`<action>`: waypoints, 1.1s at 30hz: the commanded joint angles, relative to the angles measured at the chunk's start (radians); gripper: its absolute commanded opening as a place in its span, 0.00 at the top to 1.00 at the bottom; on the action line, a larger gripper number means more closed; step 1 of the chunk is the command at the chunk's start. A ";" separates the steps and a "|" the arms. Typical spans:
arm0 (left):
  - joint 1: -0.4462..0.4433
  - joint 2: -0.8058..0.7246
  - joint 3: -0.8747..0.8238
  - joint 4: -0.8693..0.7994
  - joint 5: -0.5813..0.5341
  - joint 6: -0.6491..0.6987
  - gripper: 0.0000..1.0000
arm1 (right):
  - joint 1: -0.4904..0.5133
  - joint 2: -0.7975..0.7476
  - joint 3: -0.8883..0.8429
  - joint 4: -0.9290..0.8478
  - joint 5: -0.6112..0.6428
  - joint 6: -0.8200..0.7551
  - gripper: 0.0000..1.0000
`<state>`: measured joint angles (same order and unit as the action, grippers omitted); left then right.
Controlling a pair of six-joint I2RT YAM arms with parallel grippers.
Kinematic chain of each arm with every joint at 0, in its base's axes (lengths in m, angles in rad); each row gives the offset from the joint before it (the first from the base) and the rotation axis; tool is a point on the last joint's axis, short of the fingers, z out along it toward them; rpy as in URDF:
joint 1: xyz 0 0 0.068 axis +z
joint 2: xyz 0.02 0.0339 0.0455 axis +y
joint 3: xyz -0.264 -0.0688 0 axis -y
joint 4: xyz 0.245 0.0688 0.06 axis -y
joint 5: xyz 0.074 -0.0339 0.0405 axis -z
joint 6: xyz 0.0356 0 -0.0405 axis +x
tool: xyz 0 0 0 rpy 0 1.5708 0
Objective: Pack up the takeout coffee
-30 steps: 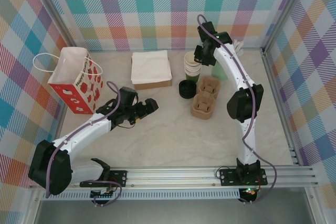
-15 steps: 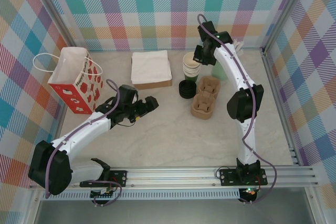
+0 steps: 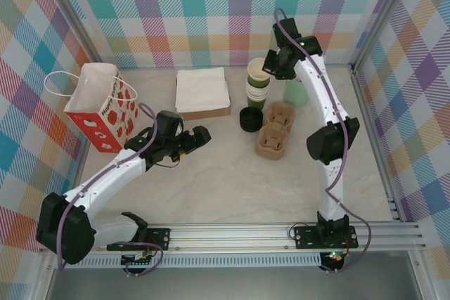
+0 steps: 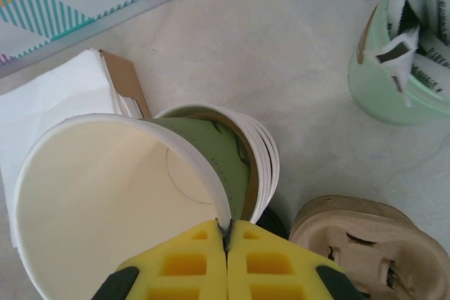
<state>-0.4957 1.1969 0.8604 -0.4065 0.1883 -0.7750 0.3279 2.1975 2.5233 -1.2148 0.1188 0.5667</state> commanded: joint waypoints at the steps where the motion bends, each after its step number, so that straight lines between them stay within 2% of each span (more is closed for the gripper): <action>1: -0.006 -0.032 0.042 -0.044 -0.016 0.020 0.01 | -0.003 -0.087 0.039 -0.037 -0.017 -0.014 0.95; 11: -0.006 -0.078 0.048 -0.064 -0.070 0.011 0.02 | 0.012 -0.276 -0.011 -0.063 -0.089 -0.059 0.95; 16: -0.006 -0.089 0.048 -0.081 -0.098 -0.007 0.01 | 0.055 -0.465 -0.299 0.066 -0.208 -0.047 0.95; 24: -0.006 -0.091 0.047 -0.109 -0.097 -0.013 0.01 | 0.145 -0.709 -0.790 0.204 -0.257 0.008 0.95; 33: -0.006 -0.078 0.040 -0.102 -0.089 -0.031 0.01 | 0.258 -0.797 -1.172 0.344 -0.241 0.051 0.95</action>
<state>-0.4961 1.1244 0.8825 -0.4965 0.1097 -0.7914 0.5560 1.4300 1.4052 -0.9611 -0.1211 0.5865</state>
